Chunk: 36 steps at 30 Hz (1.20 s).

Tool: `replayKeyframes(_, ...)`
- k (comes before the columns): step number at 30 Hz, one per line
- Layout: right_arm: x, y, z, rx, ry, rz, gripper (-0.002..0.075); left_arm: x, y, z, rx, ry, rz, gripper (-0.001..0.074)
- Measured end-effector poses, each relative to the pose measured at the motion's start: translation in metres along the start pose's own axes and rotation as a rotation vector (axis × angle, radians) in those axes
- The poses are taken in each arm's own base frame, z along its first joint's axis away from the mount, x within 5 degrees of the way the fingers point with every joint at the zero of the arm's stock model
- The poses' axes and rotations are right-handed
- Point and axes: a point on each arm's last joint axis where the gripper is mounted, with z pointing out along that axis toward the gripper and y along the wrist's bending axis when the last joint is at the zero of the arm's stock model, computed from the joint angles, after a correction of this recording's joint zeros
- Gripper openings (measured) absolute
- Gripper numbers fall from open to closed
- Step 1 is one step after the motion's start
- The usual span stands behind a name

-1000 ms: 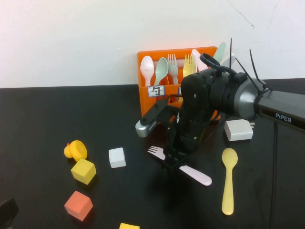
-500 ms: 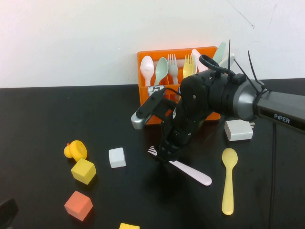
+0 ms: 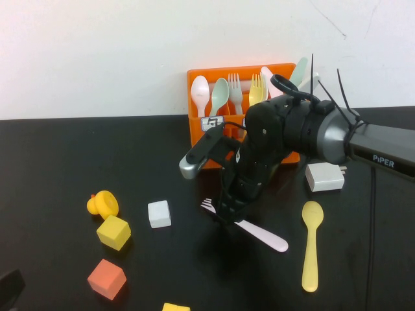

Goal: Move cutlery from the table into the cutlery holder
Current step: Pick up the fork

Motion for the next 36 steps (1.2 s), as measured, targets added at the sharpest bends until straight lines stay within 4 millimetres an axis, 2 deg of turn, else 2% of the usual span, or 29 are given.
replayKeyframes(17,-0.001,0.001,0.008,-0.029,0.004,-0.042,0.0445,0.0,0.0,0.0,0.002,-0.002,0.0,-0.0001)
replayKeyframes(20,-0.001,0.001,0.008,-0.029,0.006,-0.049,0.0407,-0.001,-0.003,0.0,0.035,-0.008,-0.006,-0.0001)
replayKeyframes(25,-0.001,0.001,0.009,-0.03,0.011,-0.053,0.0246,-0.012,-0.015,-0.002,0.095,-0.018,0.014,-0.0001)
replayKeyframes(30,-0.001,0.001,0.009,-0.03,0.012,-0.053,0.025,-0.034,-0.03,0.0,0.103,-0.023,0.028,-0.0001)
replayKeyframes(36,-0.001,0.002,0.004,-0.039,0.013,-0.05,0.0249,-0.04,-0.038,0.015,0.092,0.007,0.067,-0.0001)
